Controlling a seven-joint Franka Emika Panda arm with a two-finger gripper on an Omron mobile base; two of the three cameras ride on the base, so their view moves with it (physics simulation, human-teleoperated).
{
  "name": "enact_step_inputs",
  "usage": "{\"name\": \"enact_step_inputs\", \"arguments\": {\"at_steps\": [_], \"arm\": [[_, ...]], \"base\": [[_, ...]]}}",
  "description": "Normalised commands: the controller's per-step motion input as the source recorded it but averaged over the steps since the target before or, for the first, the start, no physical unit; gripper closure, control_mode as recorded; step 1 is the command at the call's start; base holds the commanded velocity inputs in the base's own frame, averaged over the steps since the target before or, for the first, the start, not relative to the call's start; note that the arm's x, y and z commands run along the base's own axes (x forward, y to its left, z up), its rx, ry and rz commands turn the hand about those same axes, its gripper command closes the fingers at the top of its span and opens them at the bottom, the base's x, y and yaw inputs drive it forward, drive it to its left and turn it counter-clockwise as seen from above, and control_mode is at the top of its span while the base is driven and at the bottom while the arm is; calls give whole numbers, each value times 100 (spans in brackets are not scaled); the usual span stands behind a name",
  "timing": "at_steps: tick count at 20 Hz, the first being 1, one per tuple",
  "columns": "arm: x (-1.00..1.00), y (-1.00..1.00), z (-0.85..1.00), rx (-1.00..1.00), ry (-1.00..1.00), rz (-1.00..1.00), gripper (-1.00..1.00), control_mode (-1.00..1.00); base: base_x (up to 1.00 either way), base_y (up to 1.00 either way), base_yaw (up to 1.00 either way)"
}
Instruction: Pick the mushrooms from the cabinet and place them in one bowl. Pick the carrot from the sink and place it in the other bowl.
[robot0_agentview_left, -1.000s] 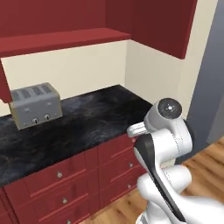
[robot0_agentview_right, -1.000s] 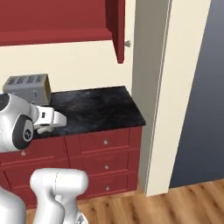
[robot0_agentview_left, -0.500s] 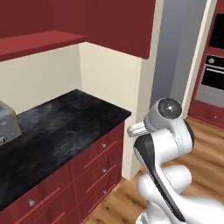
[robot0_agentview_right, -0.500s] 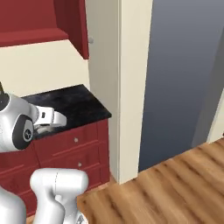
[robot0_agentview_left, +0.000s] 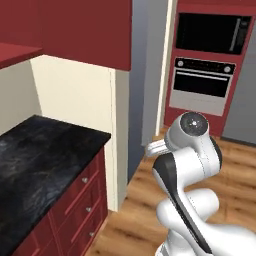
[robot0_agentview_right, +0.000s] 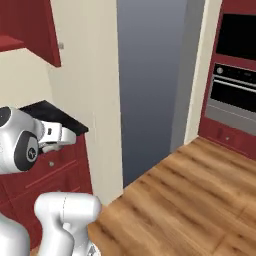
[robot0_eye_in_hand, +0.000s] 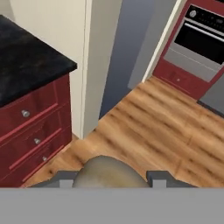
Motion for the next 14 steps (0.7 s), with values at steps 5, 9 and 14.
{"name": "enact_step_inputs", "arguments": {"at_steps": [5, 9, 14], "arm": [[0, 0, 0, 0, 0, 0, 100, 100], [0, 0, 0, 0, 0, 0, 100, 100], [0, 0, 0, 0, 0, 0, 100, 100]], "base": [[0, 0, -50], [0, 0, -50], [0, 0, -50]]}}
